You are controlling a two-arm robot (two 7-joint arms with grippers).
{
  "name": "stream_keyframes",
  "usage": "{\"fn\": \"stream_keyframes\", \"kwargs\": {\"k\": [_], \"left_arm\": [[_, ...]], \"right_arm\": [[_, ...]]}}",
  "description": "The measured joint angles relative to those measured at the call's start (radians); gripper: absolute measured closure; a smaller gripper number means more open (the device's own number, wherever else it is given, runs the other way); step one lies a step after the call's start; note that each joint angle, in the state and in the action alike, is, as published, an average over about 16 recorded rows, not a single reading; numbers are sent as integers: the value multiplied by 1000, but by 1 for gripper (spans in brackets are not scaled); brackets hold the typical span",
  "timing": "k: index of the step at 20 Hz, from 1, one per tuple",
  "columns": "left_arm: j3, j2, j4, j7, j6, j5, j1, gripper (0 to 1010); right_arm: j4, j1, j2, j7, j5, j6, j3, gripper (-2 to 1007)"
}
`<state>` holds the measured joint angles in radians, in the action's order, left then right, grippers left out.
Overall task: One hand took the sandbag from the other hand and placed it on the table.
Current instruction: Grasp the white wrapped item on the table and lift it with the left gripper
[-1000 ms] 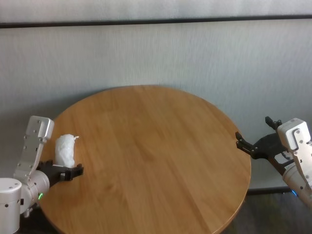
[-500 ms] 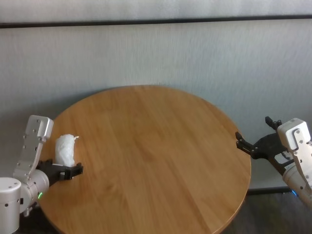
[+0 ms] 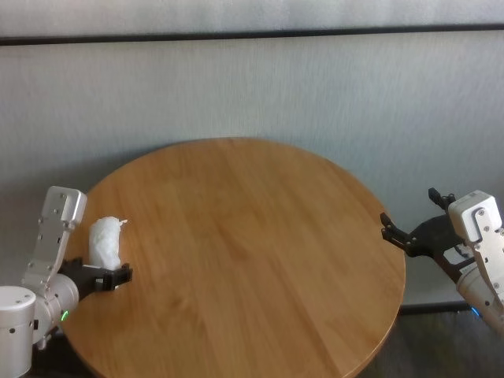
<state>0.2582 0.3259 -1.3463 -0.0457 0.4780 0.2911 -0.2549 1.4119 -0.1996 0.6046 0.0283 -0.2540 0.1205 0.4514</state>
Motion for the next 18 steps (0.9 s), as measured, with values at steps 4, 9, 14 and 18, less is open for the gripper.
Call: {"fn": "stream_keyframes", "kwargs": {"k": [4, 9, 14, 18], "left_arm": [[-3, -4, 2, 5, 0, -16, 0, 9], [-4, -7, 5, 13, -4, -38, 1, 9], [-4, -8, 7, 19, -8, -54, 2, 9], [-2, -8, 7, 22, -12, -63, 4, 9]], "right_arm": [[0, 0, 0, 0, 0, 0, 0, 4], [0, 0, 0, 0, 0, 0, 0, 4], [0, 0, 0, 0, 0, 0, 0, 4], [0, 0, 0, 0, 0, 0, 0, 4]]}}
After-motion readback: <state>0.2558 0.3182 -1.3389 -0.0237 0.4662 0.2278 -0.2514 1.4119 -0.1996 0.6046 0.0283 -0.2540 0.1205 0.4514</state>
